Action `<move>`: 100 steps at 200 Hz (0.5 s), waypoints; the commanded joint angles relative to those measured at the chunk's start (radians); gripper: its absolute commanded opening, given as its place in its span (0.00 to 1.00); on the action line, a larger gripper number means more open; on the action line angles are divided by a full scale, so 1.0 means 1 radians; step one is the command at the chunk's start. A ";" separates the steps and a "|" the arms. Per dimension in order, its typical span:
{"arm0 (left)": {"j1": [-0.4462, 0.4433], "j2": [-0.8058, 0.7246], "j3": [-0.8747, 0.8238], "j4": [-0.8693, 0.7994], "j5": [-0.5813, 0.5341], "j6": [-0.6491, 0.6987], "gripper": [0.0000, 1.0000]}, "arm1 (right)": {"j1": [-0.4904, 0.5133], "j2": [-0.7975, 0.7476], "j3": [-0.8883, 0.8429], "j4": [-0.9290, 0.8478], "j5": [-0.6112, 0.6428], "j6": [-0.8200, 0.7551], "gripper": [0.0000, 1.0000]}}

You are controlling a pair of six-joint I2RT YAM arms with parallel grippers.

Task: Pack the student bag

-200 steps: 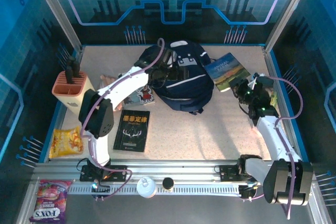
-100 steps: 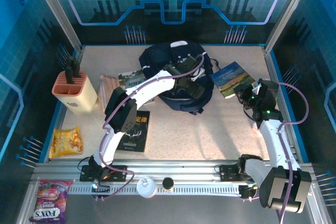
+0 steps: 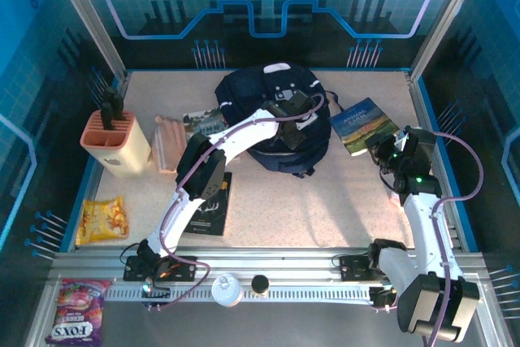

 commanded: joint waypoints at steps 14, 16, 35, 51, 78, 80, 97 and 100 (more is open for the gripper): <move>0.004 -0.011 0.036 0.002 -0.036 -0.028 0.28 | -0.014 -0.031 0.000 0.016 -0.007 -0.029 0.09; 0.004 -0.013 0.036 0.004 -0.035 -0.030 0.26 | -0.015 -0.032 0.000 0.016 -0.005 -0.029 0.09; 0.004 -0.038 0.038 0.023 -0.018 -0.044 0.12 | -0.015 -0.044 0.004 -0.003 0.011 -0.040 0.09; 0.005 -0.063 0.039 0.037 -0.004 -0.054 0.02 | -0.018 -0.056 0.008 -0.026 0.025 -0.053 0.09; 0.006 -0.117 0.037 0.057 0.027 -0.074 0.00 | -0.023 -0.075 0.020 -0.081 0.053 -0.082 0.10; 0.005 -0.121 0.035 0.059 0.029 -0.076 0.00 | -0.023 -0.077 0.021 -0.085 0.056 -0.084 0.10; 0.006 -0.162 0.031 0.078 0.040 -0.099 0.00 | -0.025 -0.090 0.024 -0.128 0.075 -0.106 0.10; 0.006 -0.171 0.030 0.084 0.041 -0.104 0.00 | -0.026 -0.092 0.025 -0.137 0.079 -0.109 0.10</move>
